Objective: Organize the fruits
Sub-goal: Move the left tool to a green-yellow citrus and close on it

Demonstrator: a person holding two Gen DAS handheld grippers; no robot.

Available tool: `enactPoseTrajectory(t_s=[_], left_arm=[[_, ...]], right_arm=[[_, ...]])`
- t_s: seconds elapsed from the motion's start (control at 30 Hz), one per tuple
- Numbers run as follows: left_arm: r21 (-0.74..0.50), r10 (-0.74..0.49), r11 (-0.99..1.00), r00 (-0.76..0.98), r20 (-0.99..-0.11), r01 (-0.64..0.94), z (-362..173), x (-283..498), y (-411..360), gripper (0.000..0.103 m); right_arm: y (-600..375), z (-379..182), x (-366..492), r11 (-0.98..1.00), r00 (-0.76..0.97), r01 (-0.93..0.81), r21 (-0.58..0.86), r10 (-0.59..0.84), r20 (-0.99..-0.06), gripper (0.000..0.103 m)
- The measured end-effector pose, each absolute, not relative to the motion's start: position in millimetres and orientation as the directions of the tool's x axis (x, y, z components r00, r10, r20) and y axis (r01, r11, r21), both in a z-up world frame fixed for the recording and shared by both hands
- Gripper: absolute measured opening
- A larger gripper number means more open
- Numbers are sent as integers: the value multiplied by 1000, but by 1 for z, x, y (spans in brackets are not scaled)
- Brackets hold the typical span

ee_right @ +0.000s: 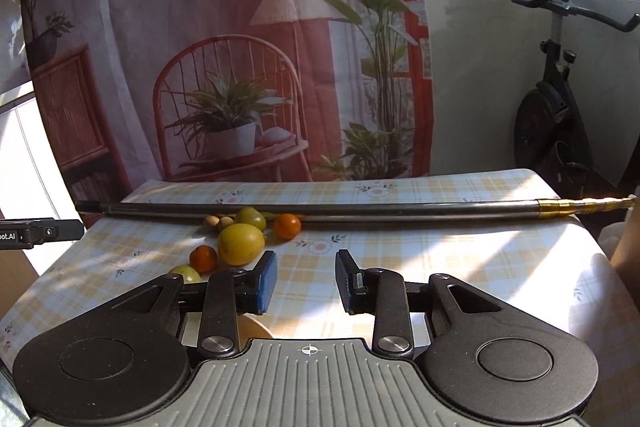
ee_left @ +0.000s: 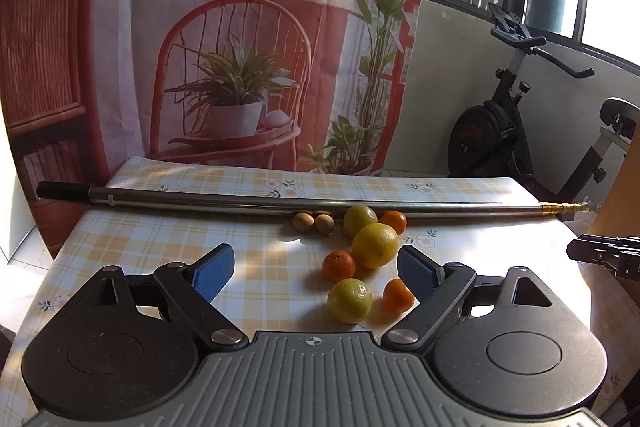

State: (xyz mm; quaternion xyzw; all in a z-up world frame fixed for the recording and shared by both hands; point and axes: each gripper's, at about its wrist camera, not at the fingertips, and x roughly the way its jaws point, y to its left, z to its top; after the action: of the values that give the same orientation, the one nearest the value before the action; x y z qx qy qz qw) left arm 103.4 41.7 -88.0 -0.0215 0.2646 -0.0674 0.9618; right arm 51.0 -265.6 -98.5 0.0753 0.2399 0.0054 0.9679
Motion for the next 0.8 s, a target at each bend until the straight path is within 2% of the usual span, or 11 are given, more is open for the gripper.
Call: enactPoseTrajectory(t_s=[0.2, 0.37, 0.47, 0.57, 0.73, 0.8], left_arm=[[-42, -135, 990, 839, -527, 133, -88, 118, 40, 92], [-48, -213, 973, 797, -564, 226, -110, 132, 28, 92], [-28, -219, 967, 771, -598, 253, -125, 145, 15, 91], [-27, -235, 960, 745, -625, 280, -139, 161, 8, 87], [-55, -234, 961, 688, -687, 272, -165, 190, 3, 72], [-62, -233, 961, 668, -707, 269, -174, 199, 2, 70]], right_arm=[[-271, -105, 60, 987, 878, 37, 155, 42, -476, 30], [-271, -114, 70, 987, 863, 38, 154, 45, -504, 30], [-274, -119, 75, 984, 857, 38, 172, 56, -512, 30], [-278, -122, 80, 982, 856, 44, 184, 58, -515, 30], [-285, -128, 84, 977, 851, 52, 206, 64, -522, 30], [-286, -130, 85, 976, 848, 55, 210, 65, -526, 30]])
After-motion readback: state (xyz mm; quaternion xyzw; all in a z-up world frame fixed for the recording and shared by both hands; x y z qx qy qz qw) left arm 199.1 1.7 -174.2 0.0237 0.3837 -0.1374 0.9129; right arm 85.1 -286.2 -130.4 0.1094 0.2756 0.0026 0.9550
